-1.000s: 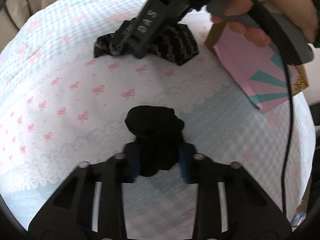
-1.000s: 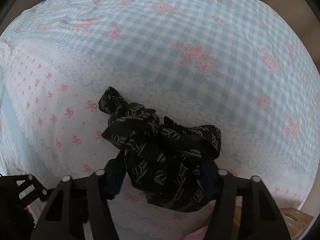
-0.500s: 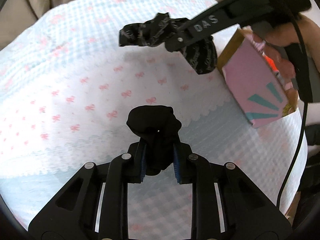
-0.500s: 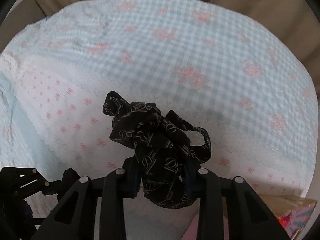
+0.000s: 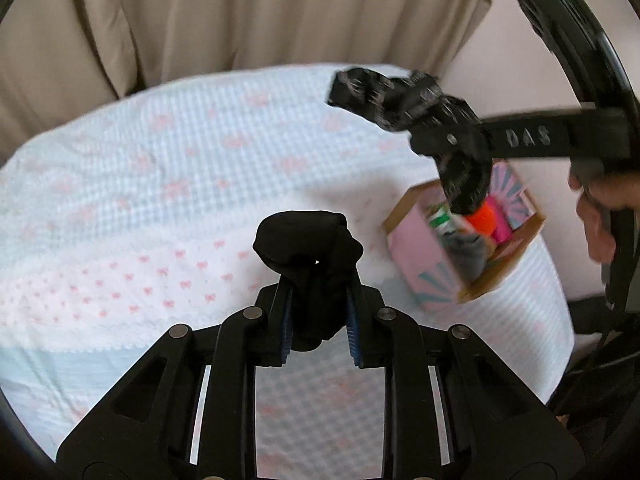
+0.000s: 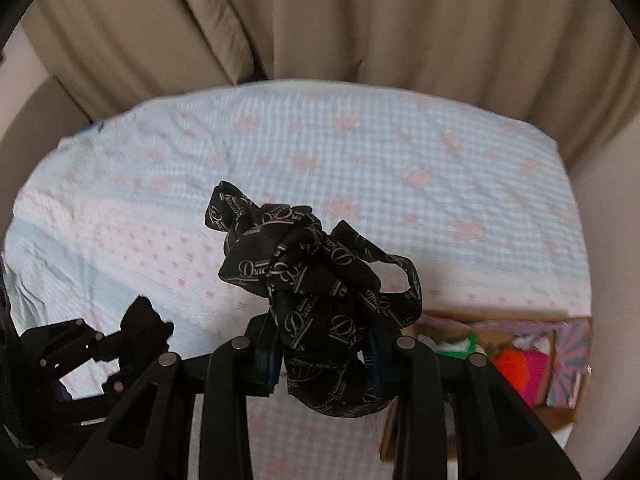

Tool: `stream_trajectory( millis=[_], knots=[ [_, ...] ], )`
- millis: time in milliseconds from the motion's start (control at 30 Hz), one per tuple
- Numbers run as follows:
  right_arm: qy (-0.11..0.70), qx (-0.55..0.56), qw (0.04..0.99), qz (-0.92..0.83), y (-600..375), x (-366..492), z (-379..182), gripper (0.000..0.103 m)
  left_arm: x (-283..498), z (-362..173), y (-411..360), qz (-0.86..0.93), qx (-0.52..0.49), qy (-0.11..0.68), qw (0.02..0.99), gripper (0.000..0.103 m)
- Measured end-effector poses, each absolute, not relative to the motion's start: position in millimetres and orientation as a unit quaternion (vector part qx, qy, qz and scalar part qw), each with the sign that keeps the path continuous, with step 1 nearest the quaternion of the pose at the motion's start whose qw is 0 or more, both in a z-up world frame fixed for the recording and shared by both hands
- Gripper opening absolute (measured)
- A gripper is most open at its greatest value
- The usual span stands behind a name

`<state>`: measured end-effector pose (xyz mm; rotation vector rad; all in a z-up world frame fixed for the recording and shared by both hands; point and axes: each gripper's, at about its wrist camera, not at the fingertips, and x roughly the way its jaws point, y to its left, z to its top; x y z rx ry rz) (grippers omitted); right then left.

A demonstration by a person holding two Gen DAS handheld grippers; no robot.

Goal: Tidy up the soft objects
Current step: 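Lift the cloth and socks and carry them over the box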

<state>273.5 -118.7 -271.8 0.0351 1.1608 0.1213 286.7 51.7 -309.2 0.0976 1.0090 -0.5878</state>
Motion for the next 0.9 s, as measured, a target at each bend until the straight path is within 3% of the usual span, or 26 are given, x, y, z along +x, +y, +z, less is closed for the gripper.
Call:
stream_trajectory(
  millis=[433,900],
  knots=[
    [0.506,0.07,0.859,0.005,-213,182,-185,0.03,228,-199,-20,-0.285,0.042,0.442,0.85,0.019],
    [0.53,0.1,0.842,0.01,-356,129,-211,0.03,173,-215,-147,-0.225,-0.009,0.466,0.856,0.019]
  ],
)
